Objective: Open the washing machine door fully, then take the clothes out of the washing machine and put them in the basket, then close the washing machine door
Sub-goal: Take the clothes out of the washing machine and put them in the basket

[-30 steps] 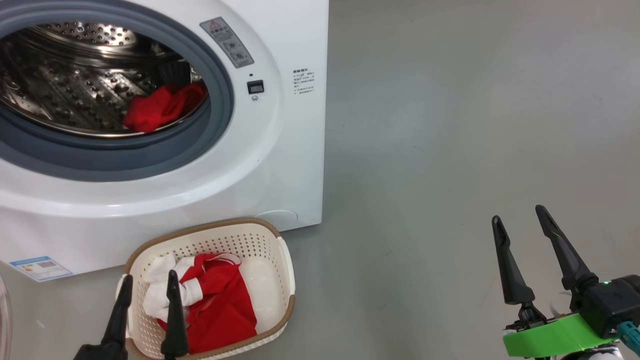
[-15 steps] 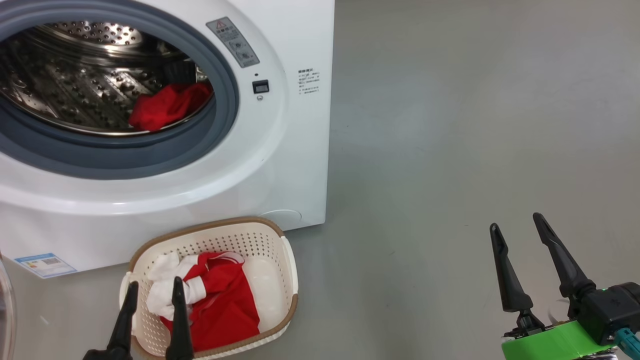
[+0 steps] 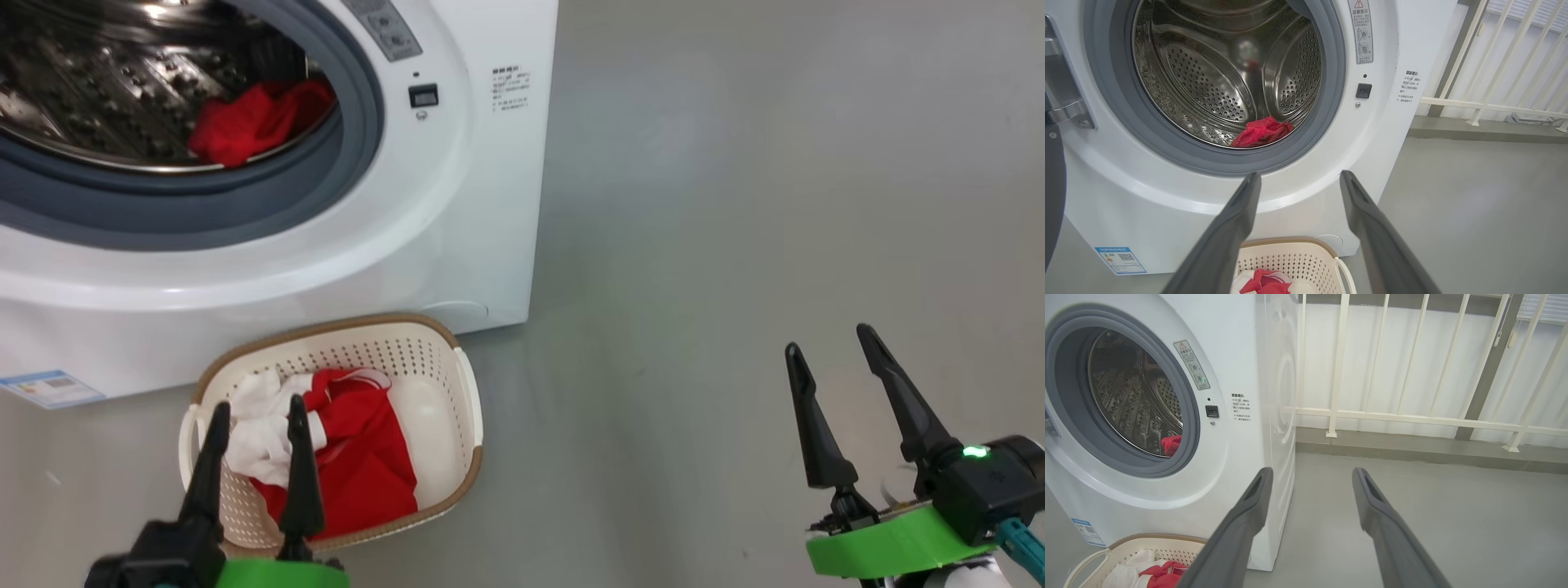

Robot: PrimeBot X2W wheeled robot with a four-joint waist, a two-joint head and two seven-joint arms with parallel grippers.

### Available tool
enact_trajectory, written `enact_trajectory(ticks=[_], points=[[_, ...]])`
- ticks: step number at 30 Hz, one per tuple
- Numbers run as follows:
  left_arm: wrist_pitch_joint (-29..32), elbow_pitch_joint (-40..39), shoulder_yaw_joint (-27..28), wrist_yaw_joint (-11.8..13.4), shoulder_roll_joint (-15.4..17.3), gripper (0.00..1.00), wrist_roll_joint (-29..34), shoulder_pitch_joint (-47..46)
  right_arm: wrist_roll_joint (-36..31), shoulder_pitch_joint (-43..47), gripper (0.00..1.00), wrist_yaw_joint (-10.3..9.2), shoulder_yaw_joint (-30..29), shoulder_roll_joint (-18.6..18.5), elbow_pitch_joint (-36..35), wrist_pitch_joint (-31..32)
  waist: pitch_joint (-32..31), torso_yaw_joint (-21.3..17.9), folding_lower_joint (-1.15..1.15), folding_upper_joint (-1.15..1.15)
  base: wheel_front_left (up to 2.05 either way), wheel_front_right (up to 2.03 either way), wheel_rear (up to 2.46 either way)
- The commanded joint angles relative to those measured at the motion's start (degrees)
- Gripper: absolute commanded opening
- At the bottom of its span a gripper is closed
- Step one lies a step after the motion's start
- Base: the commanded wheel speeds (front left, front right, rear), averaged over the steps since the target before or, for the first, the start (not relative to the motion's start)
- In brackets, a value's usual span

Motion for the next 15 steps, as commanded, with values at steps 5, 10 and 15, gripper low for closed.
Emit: enact_trajectory(ticks=[5, 10, 15], points=[[-0.3, -0.2, 1.5, 0.5, 0.3, 1.0, 0.6, -6.0, 1.3, -3.6, 1.0, 0.28, 2.3, -1.0, -1.5, -0.4, 4.3, 0.0, 0.0, 0.0, 0.0, 0.0, 0.0], [0.2, 2.6, 1.5, 0.2, 1.3, 1.0, 0.7, -11.1, 2.2, -5.2, 1.0, 0.28, 3.0, -1.1, -1.2, -0.4, 7.1, -0.7, 0.0, 0.0, 0.0, 0.0, 0.0], [1.1, 4.5, 2.1, 0.3, 2.2, 1.0, 0.5, -15.8, 2.9, -6.4, 1.0, 0.28, 3.5, -1.2, -0.9, -0.4, 9.1, -1.6, 0.0, 0.0, 0.0, 0.0, 0.0]])
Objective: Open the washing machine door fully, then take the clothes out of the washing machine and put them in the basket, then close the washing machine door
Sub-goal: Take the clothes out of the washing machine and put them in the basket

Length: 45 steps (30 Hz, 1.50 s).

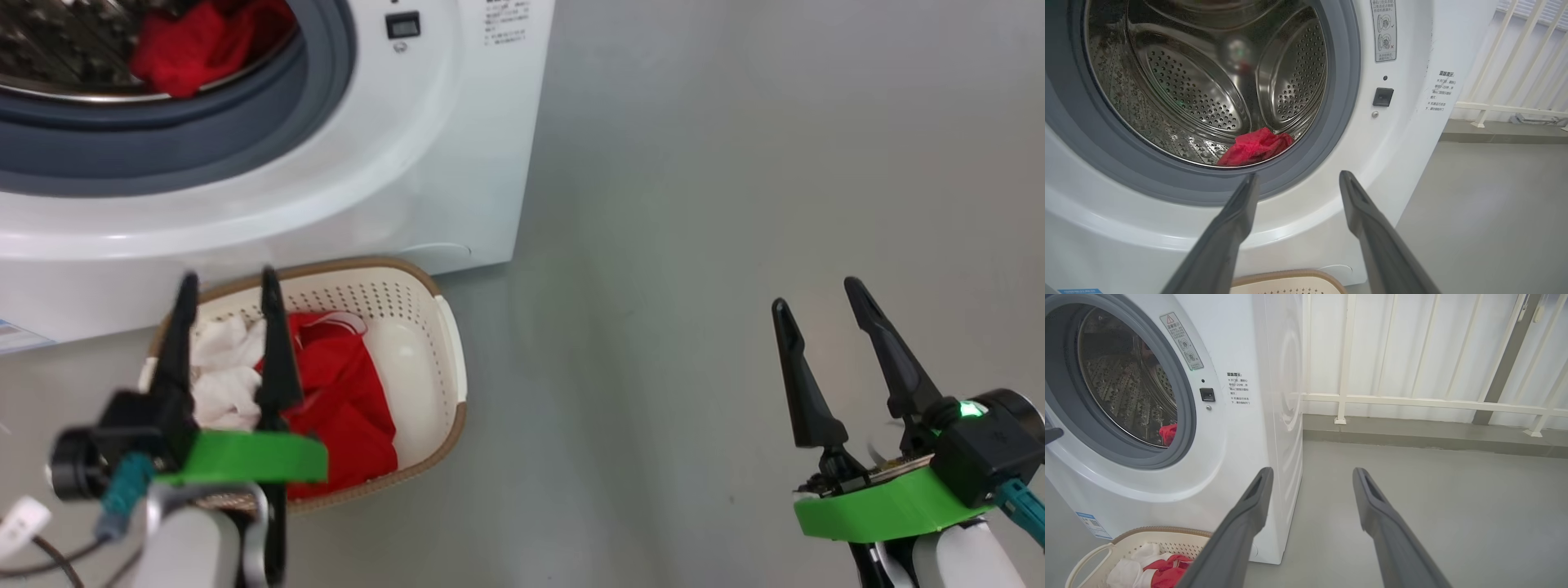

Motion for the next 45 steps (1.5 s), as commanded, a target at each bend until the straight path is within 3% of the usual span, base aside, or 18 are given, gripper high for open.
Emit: enact_trajectory(ticks=[1, 15, 29, 45], points=[[0.3, -0.7, 2.2, 0.1, 1.5, 1.0, 0.1, -2.8, 0.7, -1.7, 1.0, 0.28, 1.7, -0.7, -1.2, -0.4, 2.0, -1.2, 0.0, 0.0, 0.0, 0.0, 0.0], [2.0, 6.9, 4.5, 0.2, 5.7, 1.0, -1.0, -17.5, 2.9, -4.6, 1.0, 0.28, 2.9, -0.5, -0.3, -0.4, 7.4, -4.6, 0.0, 0.0, 0.0, 0.0, 0.0], [4.6, 19.4, 4.5, -0.7, 11.0, 1.0, -0.5, -31.7, 4.7, -7.3, 1.0, 0.28, 5.1, -0.3, 0.9, -0.4, 11.7, -7.3, 0.0, 0.0, 0.0, 0.0, 0.0], [2.5, 35.6, 6.4, -0.1, 15.1, 1.0, -1.7, -42.3, 4.9, -7.0, 1.0, 0.28, 7.3, -1.2, 2.3, -0.4, 11.1, -9.9, 0.0, 0.0, 0.0, 0.0, 0.0]])
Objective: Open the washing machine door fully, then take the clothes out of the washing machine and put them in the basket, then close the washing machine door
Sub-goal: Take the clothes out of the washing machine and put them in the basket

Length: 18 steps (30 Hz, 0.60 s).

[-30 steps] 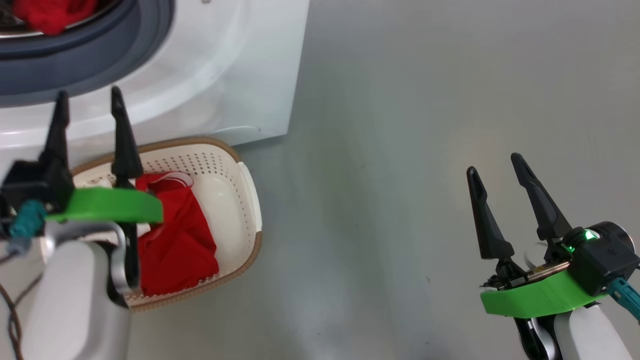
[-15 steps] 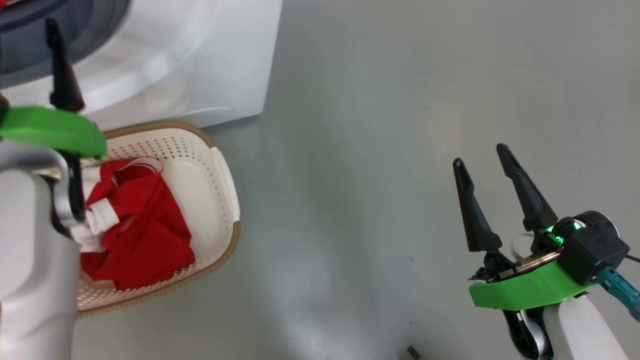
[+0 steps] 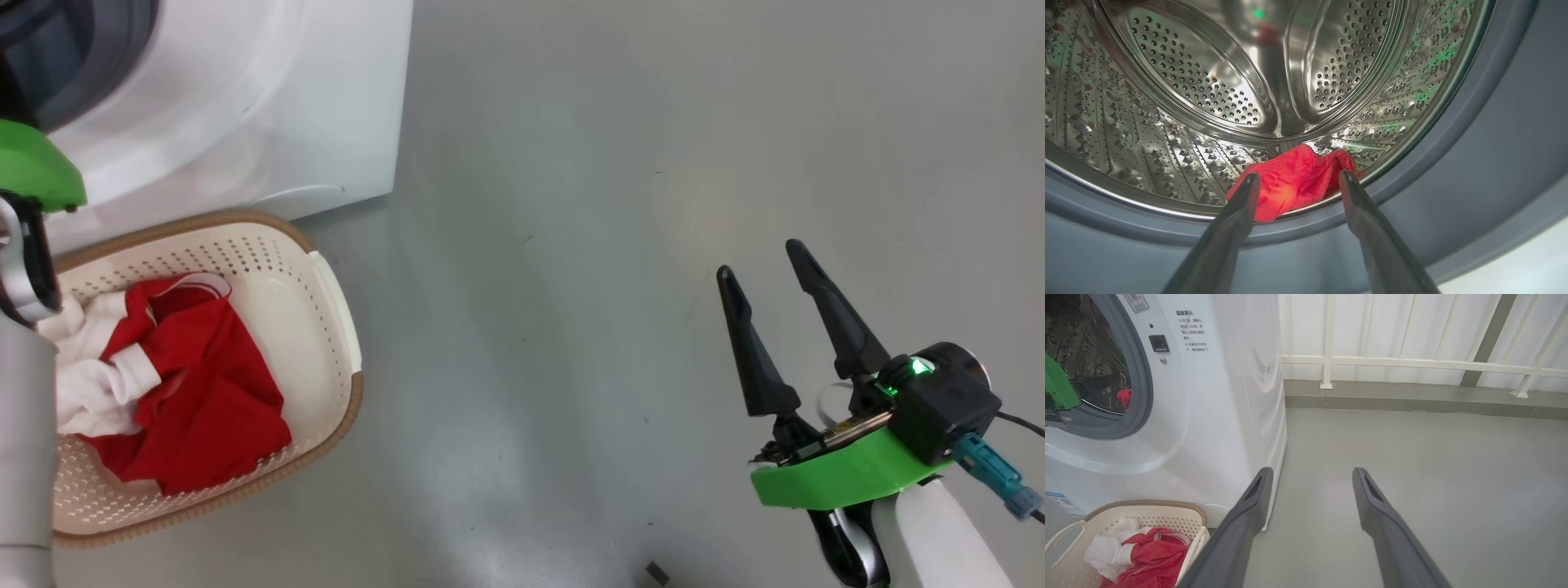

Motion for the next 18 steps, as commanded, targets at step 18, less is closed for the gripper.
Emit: enact_trajectory(ticks=[18], points=[[-0.2, 11.1, -1.4, -0.7, 4.6, 1.0, -0.1, -12.2, 1.3, 0.2, 1.0, 0.28, 3.8, -1.9, -0.5, -0.4, 2.6, -1.8, 0.0, 0.0, 0.0, 0.0, 0.0]])
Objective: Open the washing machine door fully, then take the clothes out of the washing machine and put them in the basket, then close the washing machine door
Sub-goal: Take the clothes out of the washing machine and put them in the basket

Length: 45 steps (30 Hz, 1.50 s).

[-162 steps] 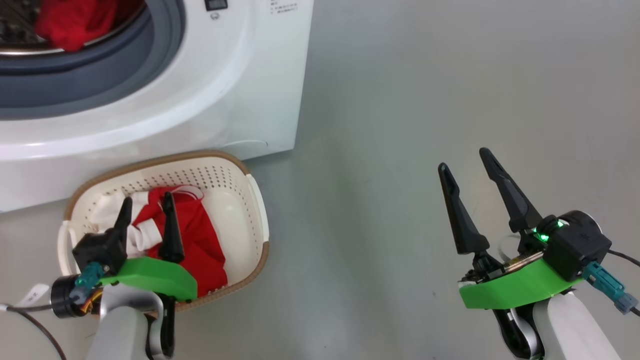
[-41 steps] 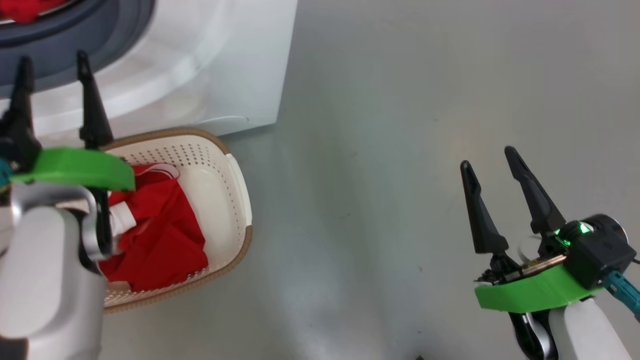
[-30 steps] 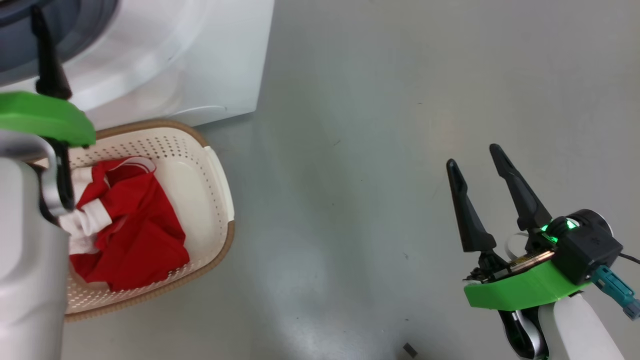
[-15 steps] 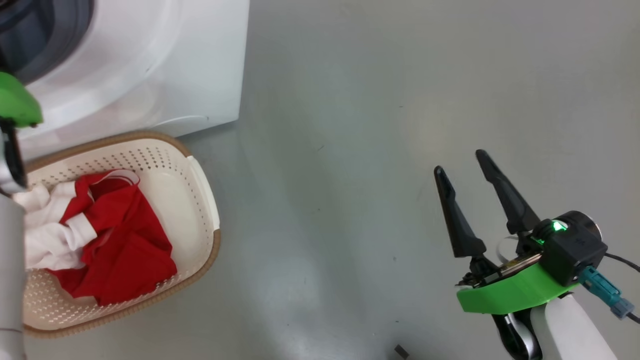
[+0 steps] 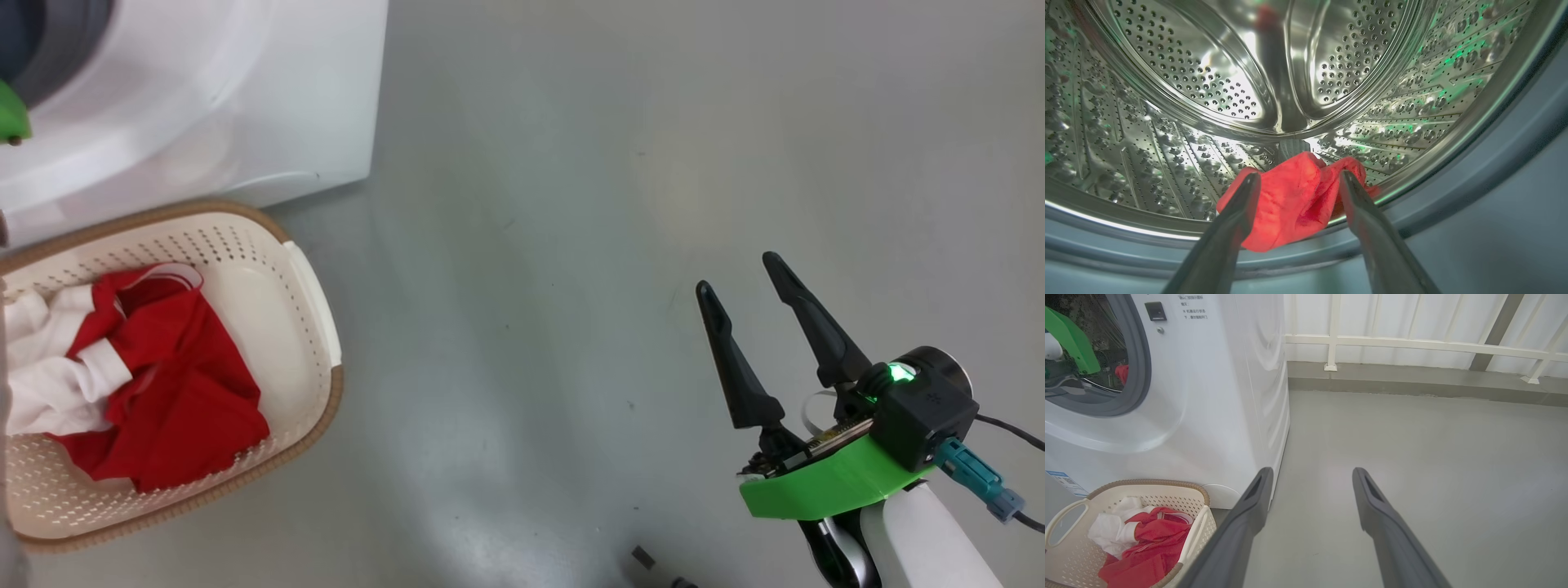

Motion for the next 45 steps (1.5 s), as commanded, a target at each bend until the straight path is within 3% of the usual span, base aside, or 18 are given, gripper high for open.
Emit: enact_trajectory(ticks=[1, 9, 17, 25, 26, 28, 45], points=[[0.1, -0.6, 0.3, -0.2, 3.1, 1.0, 0.2, -1.3, 0.9, 0.0, 1.0, 0.28, 1.1, -0.7, -1.1, -0.4, 0.8, -0.2, 0.0, 0.0, 0.0, 0.0, 0.0], [3.4, 3.3, -1.5, 0.5, 4.6, 1.0, 1.4, -4.1, 1.5, -0.6, 1.0, 0.28, 1.6, -0.7, -0.8, -0.4, 2.0, -0.7, 0.0, 0.0, 0.0, 0.0, 0.0], [7.4, 6.9, -3.8, 3.5, 6.7, 1.0, 3.7, -5.8, 2.4, -1.0, 1.0, 0.28, 2.7, -0.7, -0.5, -0.4, 2.4, -1.6, 0.0, 0.0, 0.0, 0.0, 0.0], [7.5, 7.9, -4.7, 4.7, 7.0, 1.0, 3.9, -6.3, 2.7, -1.1, 1.0, 0.28, 2.9, -0.7, -0.3, -0.4, 2.7, -2.2, 0.0, 0.0, 0.0, 0.0, 0.0], [7.2, 7.9, -4.9, 4.8, 7.1, 0.74, 4.0, -6.3, 2.7, -1.1, 1.0, 0.28, 2.9, -0.7, -0.3, -0.4, 2.7, -2.2, 0.0, 0.0, 0.0, 0.0, 0.0], [6.6, 7.8, -5.2, 4.9, 7.0, 0.0, 4.1, -6.3, 2.7, -1.0, 1.0, 0.28, 2.9, -0.7, -0.2, -0.4, 2.8, -2.1, 0.0, 0.0, 0.0, 0.0, 0.0], [-1.7, 4.1, -5.0, 2.3, 5.9, 0.0, 1.0, -3.1, 2.7, -1.7, 1.0, 0.28, 2.4, -0.2, -0.3, -0.4, 3.0, -0.2, 0.0, 0.0, 0.0, 0.0, 0.0]])
